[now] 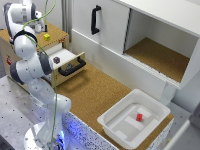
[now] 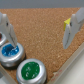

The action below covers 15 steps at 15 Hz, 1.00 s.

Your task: Lift the yellow block

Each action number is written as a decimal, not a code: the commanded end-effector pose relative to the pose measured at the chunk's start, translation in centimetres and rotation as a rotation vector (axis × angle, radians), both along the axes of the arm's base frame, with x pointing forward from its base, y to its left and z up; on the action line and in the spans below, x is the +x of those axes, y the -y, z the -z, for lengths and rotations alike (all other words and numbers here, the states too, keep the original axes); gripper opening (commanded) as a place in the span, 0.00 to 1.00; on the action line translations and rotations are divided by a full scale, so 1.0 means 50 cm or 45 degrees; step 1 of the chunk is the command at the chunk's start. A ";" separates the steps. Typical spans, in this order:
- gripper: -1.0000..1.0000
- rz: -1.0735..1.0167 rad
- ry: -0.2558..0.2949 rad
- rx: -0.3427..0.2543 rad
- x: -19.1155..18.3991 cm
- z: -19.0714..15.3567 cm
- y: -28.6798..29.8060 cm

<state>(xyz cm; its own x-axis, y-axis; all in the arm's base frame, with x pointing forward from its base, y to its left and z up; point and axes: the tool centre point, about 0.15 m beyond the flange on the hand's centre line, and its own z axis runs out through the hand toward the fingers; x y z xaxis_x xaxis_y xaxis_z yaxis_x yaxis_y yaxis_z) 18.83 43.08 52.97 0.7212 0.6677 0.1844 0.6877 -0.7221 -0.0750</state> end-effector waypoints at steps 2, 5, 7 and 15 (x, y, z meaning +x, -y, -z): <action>1.00 0.056 -0.069 0.028 0.080 0.013 -0.088; 1.00 -0.061 -0.042 0.017 0.138 0.013 -0.133; 1.00 -0.122 -0.052 -0.002 0.185 0.015 -0.152; 1.00 -0.477 0.061 -0.296 0.298 0.040 -0.166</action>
